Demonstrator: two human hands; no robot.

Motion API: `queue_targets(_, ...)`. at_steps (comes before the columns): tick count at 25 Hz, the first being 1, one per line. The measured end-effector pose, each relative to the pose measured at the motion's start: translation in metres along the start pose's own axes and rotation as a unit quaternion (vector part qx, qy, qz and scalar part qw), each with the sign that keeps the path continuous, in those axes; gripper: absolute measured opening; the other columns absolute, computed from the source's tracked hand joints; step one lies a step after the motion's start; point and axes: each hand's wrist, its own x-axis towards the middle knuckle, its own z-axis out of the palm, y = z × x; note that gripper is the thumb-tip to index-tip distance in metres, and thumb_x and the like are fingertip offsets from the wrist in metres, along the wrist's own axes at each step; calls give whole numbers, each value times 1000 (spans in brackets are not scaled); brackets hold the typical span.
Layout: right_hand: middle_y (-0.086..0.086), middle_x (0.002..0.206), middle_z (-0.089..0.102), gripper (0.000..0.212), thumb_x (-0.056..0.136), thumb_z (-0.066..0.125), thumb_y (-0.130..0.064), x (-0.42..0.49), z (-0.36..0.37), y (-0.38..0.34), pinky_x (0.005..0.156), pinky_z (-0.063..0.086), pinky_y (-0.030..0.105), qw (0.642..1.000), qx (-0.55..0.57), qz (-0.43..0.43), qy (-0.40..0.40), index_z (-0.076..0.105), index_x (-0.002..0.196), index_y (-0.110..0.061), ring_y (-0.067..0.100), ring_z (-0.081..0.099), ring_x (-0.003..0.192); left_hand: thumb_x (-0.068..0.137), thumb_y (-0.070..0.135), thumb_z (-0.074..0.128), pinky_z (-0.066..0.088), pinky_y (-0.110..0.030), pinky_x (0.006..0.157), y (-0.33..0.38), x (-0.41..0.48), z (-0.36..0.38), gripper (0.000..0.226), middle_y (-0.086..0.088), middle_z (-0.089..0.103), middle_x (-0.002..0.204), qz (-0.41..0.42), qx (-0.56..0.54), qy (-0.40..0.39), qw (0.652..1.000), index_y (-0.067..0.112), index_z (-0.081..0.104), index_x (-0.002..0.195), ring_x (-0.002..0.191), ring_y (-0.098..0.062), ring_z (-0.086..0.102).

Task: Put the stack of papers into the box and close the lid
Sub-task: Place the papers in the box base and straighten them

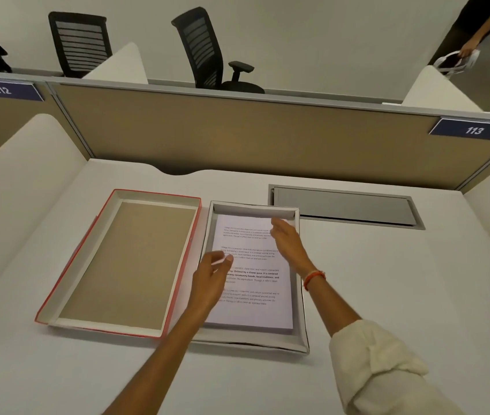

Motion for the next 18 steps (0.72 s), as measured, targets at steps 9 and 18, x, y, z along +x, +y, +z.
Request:
queue_targets(9, 4, 116, 58, 32, 94, 44, -5, -54, 21, 30, 56, 45, 12, 992, 54, 77, 82, 41, 124, -18, 8, 58, 81, 89, 37, 64, 32, -44, 113, -35, 42, -8, 80, -4, 27, 158, 21, 136, -33, 990, 16, 19, 152, 143, -28, 33)
queue_targets(18, 14, 114, 60, 24, 91, 46, -6, -57, 21, 42, 60, 46, 21, 977, 92, 174, 87, 47, 115, -5, 22, 59, 94, 81, 47, 69, 42, -51, 108, -40, 53, -8, 89, -4, 36, 154, -5, 167, -55, 984, 16, 21, 149, 135, -31, 44)
